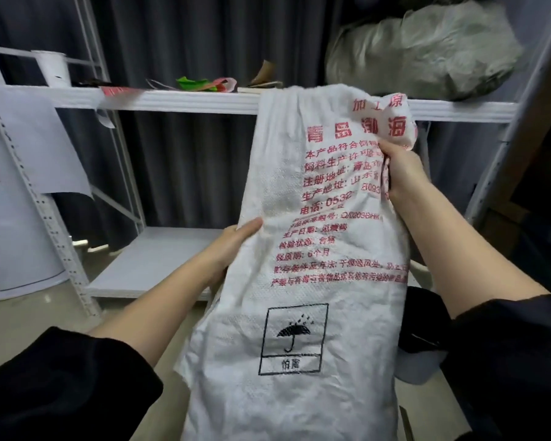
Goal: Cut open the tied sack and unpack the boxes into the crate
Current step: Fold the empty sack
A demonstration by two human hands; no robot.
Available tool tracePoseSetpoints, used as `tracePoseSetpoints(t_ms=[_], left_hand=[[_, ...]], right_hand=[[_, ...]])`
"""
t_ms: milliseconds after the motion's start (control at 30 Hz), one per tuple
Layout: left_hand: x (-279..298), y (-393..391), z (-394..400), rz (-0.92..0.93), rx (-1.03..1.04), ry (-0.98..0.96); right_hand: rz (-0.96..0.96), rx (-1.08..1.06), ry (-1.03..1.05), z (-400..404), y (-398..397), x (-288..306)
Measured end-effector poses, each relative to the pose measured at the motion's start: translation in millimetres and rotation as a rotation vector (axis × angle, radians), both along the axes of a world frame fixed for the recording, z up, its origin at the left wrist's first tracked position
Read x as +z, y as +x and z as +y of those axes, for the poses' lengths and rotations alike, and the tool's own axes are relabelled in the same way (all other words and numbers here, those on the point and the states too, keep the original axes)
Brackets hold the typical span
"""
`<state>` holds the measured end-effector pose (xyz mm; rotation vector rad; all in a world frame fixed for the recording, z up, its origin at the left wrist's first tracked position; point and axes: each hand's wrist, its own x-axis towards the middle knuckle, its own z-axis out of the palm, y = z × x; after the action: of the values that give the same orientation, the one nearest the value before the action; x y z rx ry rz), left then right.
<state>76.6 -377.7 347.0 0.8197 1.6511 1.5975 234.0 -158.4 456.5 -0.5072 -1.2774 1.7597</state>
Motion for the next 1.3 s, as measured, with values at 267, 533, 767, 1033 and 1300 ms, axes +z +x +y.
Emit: tracePoseSetpoints(t_ms=[267,533,767,1033,1300], left_hand=[[-18,5,-13,0.073,-0.1,-0.044],[-10,-19,-11,-0.052,0.226,0.176],[-4,-29,-9,-0.203,0.319,0.211],[-14,-40,-18,-0.045,0.346,0.093],[-10,-43,-20,0.023,0.348,0.068]], right_hand=[[-0.231,-0.051,0.087,14,-3,-7],[-0.673,0.629,0.103,19,23,-84],[-0.314,0.659,-0.17,7,20,-105],[-0.449,0.027,0.052,26,8,-112],[-0.403,0.023,0.242,25,11,-124]])
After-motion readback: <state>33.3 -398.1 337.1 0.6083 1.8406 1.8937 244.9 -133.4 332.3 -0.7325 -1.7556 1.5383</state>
